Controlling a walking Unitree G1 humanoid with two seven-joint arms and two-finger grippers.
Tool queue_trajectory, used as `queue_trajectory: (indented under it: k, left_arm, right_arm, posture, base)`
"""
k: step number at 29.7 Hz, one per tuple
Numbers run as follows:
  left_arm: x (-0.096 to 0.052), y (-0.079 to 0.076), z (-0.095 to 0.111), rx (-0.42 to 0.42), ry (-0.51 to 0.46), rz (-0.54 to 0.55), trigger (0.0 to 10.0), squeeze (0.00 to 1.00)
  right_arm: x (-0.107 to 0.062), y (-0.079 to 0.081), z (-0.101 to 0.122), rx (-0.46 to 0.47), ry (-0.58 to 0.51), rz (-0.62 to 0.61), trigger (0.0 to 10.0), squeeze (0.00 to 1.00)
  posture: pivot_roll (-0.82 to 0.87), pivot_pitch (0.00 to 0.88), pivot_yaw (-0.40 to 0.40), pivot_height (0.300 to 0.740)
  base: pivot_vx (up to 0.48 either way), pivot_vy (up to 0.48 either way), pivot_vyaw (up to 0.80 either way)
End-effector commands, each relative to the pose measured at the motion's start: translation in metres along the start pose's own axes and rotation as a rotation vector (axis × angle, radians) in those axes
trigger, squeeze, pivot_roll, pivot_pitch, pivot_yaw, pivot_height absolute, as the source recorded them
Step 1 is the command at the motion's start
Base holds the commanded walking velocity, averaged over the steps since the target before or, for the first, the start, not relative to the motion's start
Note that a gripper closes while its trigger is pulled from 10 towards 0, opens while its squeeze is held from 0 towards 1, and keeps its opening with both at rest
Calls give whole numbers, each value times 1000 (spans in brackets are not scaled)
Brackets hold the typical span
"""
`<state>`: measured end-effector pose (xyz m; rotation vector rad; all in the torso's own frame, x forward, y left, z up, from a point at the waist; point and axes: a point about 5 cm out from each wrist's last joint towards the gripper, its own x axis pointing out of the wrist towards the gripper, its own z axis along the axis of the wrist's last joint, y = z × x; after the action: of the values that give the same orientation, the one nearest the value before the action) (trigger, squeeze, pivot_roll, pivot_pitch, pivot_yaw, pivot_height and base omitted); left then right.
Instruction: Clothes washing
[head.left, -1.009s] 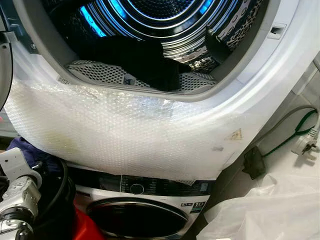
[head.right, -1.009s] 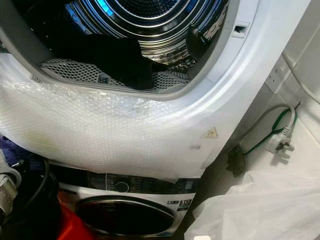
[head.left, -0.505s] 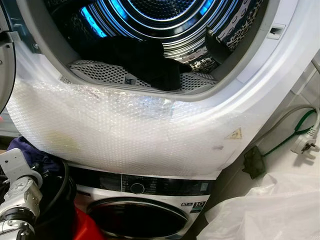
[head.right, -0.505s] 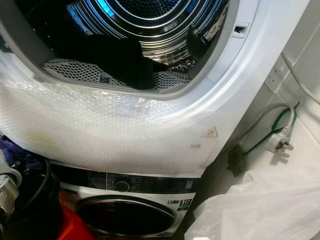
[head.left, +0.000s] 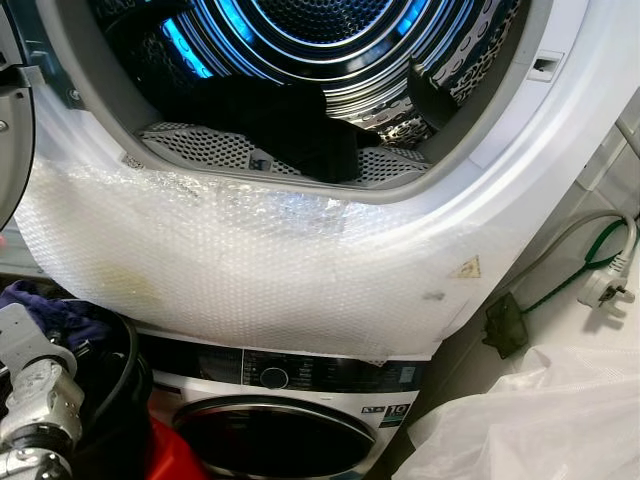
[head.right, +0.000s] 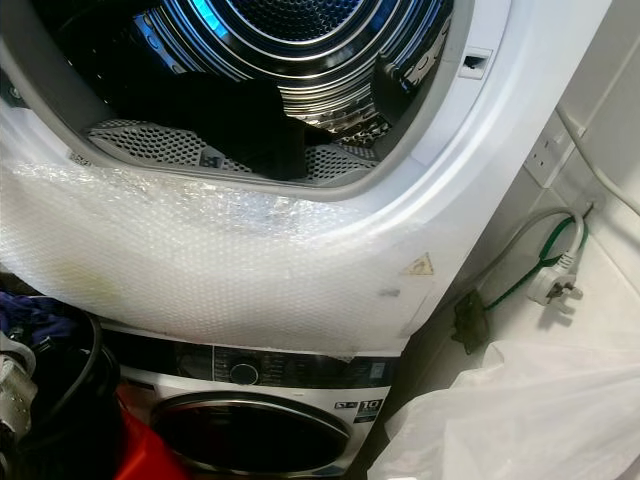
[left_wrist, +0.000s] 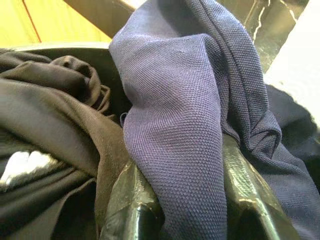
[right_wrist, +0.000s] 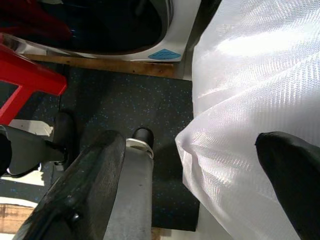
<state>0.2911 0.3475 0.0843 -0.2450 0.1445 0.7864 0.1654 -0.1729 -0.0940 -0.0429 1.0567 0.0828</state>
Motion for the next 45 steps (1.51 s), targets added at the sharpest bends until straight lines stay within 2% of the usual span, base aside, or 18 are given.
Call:
queue_trajectory:
  k: [1, 4, 7, 8, 9, 10, 12, 15, 19, 20, 22, 26, 35, 38, 39, 40, 42, 45]
  left_arm:
    - [-2, 5, 1, -7, -34, 31, 0, 0]
    - [-19, 7, 1, -6, -197, 32, 0, 0]
    - [-31, 5, 2, 12, -273, 9, 0, 0]
    - [-46, 1, 0, 40, -331, -28, 0, 0]
    - [-73, -8, -5, 95, -399, -110, 0, 0]
    - [-73, -8, -5, 95, -399, -110, 0, 0]
    - [-106, -20, -12, 162, -453, -229, 0, 0]
    - [-116, -24, -14, 194, -471, -284, 0, 0]
    - [-160, -45, -14, 359, -579, -603, 0, 0]
    - [-160, -45, -14, 359, -579, -603, 0, 0]
    - [-184, -72, -5, 449, -662, -862, 0, 0]
    - [-201, -101, 0, 478, -693, -1123, 0, 0]
    - [-207, -102, 2, 503, -678, -1154, 0, 0]
    - [-234, -155, 33, 504, -691, -1645, 0, 0]
    - [-234, -155, 33, 504, -691, -1645, 0, 0]
    - [-242, -167, 42, 555, -666, -1828, 0, 0]
    - [-242, -168, 44, 567, -654, -1856, 0, 0]
    - [-246, -168, 54, 643, -589, -2020, 0, 0]
  right_arm:
    - [0, -2, -1, 17, -6, -6, 10000, 0]
    - [0, -1, -1, 16, -8, -2, 10000, 0]
    - [0, 0, 0, 17, -9, 1, 10000, 0]
    - [0, 2, 0, 18, -11, 4, 10000, 0]
    - [0, 4, 0, 17, -12, 10, 10000, 0]
    - [0, 4, 0, 17, -12, 10, 10000, 0]
    - [1, 7, 1, 17, -15, 19, 10000, 0]
    - [1, 9, 2, 16, -17, 24, 10000, 0]
    - [1, 12, 4, 24, -26, 32, 10000, 0]
    - [1, 12, 4, 24, -26, 32, 10000, 0]
    - [1, 12, 4, 32, -28, 32, 10000, 0]
    - [2, 13, 4, 45, -29, 29, 10000, 0]
    - [2, 13, 4, 45, -30, 29, 10000, 0]
    - [2, 17, 6, 77, -38, 24, 10000, 0]
    - [2, 17, 6, 77, -38, 24, 10000, 0]
    - [2, 17, 7, 86, -40, 22, 10000, 0]
    - [2, 17, 7, 88, -41, 22, 10000, 0]
    - [2, 17, 7, 105, -45, 20, 10000, 0]
  posture:
    - [8, 56, -81, 740]
    - [19, 59, -73, 740]
    - [30, 64, -70, 740]
    - [40, 66, -69, 740]
    - [53, 70, -66, 740]
    - [53, 70, -66, 740]
    - [66, 71, -64, 740]
    - [74, 72, -61, 740]
    - [84, 75, -50, 740]
    - [84, 75, -50, 740]
    - [90, 71, -42, 740]
    - [88, 66, -34, 740]
    - [88, 66, -34, 740]
    - [76, 35, -7, 740]
    - [76, 35, -7, 740]
    - [76, 29, -6, 740]
    - [73, 27, -1, 740]
    - [61, 21, 9, 740]
  base:
    - [0, 0, 0]
    - [0, 0, 0]
    - [0, 0, 0]
    - [0, 0, 0]
    - [0, 0, 0]
    - [0, 0, 0]
    - [0, 0, 0]
    - [0, 0, 0]
    - [0, 0, 0]
    - [0, 0, 0]
    - [0, 0, 0]
    - [0, 0, 0]
    - [0, 0, 0]
    - [0, 0, 0]
    - [0, 0, 0]
    - [0, 0, 0]
    - [0, 0, 0]
    - [0, 0, 0]
